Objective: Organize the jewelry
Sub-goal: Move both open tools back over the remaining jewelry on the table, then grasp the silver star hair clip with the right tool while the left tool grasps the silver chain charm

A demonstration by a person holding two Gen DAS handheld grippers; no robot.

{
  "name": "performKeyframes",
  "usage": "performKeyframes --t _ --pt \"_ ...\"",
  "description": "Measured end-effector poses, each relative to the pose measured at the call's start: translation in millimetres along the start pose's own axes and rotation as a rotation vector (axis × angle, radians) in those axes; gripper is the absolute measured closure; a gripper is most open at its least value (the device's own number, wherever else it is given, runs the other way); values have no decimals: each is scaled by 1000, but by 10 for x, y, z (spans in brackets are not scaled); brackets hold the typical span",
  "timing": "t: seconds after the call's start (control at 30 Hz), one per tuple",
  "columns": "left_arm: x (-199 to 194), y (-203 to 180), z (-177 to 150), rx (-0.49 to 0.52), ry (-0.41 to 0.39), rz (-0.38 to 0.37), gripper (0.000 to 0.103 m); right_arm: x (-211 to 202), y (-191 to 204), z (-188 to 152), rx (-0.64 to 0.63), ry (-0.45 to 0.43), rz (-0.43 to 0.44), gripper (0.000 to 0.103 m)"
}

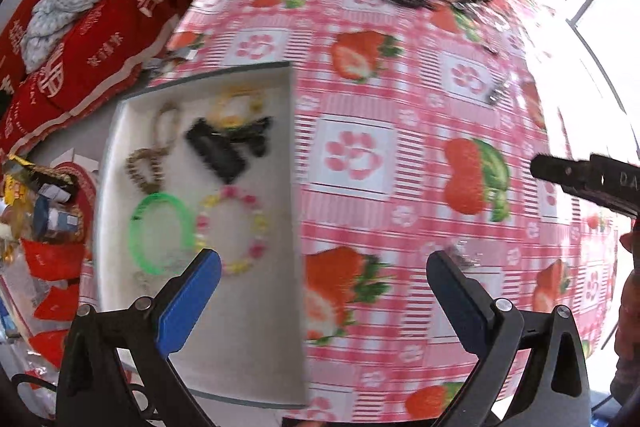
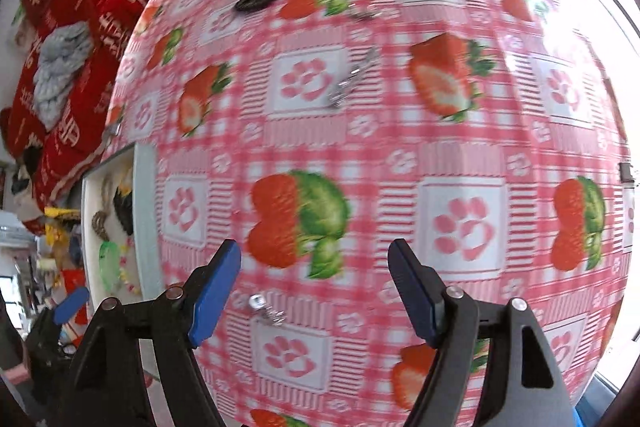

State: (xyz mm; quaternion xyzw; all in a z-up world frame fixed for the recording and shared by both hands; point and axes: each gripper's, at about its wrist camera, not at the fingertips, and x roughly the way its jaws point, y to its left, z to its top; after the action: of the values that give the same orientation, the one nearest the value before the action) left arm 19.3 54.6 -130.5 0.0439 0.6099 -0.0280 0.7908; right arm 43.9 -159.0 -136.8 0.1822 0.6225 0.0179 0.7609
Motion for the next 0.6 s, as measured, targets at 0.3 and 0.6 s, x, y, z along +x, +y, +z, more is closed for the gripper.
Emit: performKeyframes --t 0.3,0.6 --pt "252 -492 -40 -56 98 -50 0 -22 -358 281 -5 0 7 24" --pt "467 -765 -141 -169 126 -6 0 109 -373 680 -65 -1 48 24"
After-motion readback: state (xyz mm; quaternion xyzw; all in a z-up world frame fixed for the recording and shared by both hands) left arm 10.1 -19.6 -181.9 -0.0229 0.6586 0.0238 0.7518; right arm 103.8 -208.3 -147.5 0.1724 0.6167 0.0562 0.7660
